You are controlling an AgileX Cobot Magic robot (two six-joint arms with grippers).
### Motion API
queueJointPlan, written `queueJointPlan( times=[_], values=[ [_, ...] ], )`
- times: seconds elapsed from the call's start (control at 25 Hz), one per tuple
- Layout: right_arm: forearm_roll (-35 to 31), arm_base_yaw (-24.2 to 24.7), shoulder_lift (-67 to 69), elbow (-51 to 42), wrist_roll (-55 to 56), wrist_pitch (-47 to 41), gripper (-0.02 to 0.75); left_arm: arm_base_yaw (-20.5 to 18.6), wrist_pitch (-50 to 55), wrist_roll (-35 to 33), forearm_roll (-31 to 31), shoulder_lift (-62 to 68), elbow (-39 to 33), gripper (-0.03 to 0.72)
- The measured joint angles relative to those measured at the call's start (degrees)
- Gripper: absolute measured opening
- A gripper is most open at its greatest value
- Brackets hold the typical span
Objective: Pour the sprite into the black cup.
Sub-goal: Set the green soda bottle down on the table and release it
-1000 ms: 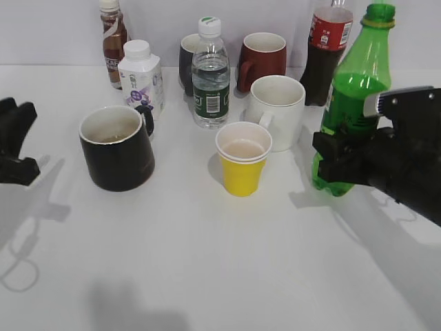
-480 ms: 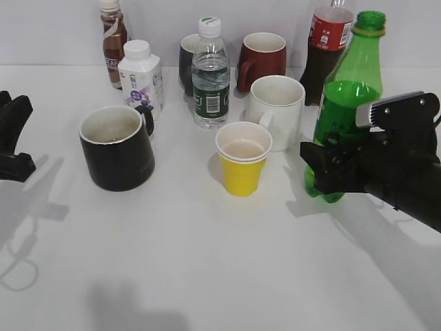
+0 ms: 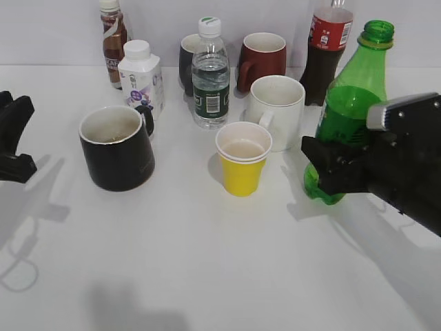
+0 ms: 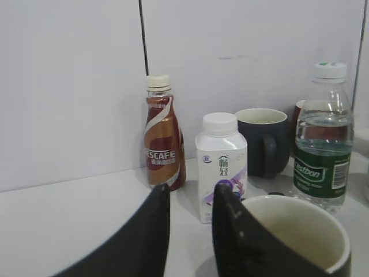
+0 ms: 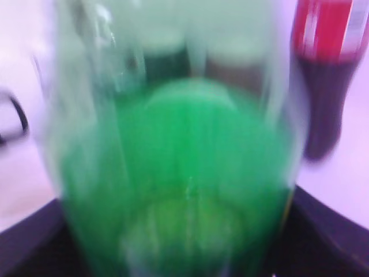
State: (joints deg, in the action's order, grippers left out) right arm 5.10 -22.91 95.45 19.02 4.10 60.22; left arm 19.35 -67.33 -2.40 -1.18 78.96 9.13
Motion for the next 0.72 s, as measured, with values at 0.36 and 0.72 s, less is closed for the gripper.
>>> queueJointPlan(
  times=[0.36,0.72],
  values=[
    [0.1,0.0,-6.8,-0.8,-1.3,4.4,0.589,0.0,3.5,0.0,1.9,-3.8,0.1,0.211],
    [2.0,0.0,-18.9,6.0,-1.5,-9.7,0.6,0.0,31.4,0.0,1.9,-21.2,8.6,0.211]
  ],
)
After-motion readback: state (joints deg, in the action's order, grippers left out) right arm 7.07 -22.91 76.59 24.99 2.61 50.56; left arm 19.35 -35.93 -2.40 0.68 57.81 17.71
